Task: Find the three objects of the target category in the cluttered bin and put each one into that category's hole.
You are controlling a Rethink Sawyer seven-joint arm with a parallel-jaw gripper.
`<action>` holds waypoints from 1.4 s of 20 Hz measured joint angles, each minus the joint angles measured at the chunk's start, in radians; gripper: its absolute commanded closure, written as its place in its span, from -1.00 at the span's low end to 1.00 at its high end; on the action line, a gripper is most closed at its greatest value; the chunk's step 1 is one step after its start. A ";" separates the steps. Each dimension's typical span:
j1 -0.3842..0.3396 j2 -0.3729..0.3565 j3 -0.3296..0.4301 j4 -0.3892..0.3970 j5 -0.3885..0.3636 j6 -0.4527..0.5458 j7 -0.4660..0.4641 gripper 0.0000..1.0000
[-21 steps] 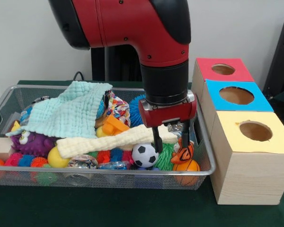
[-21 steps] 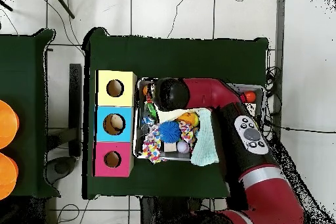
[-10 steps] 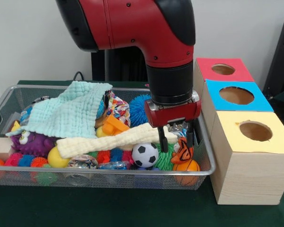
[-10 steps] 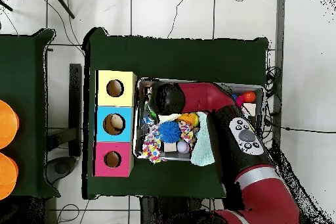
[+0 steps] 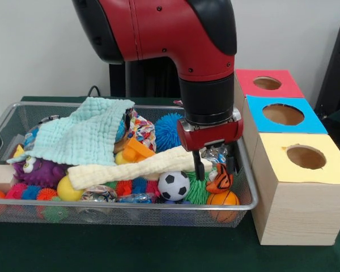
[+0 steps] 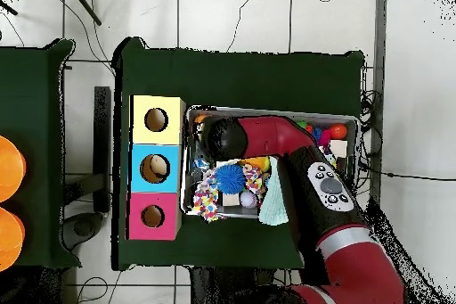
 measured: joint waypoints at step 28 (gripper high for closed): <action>0.031 0.012 -0.030 0.050 0.000 -0.143 0.000 -1.00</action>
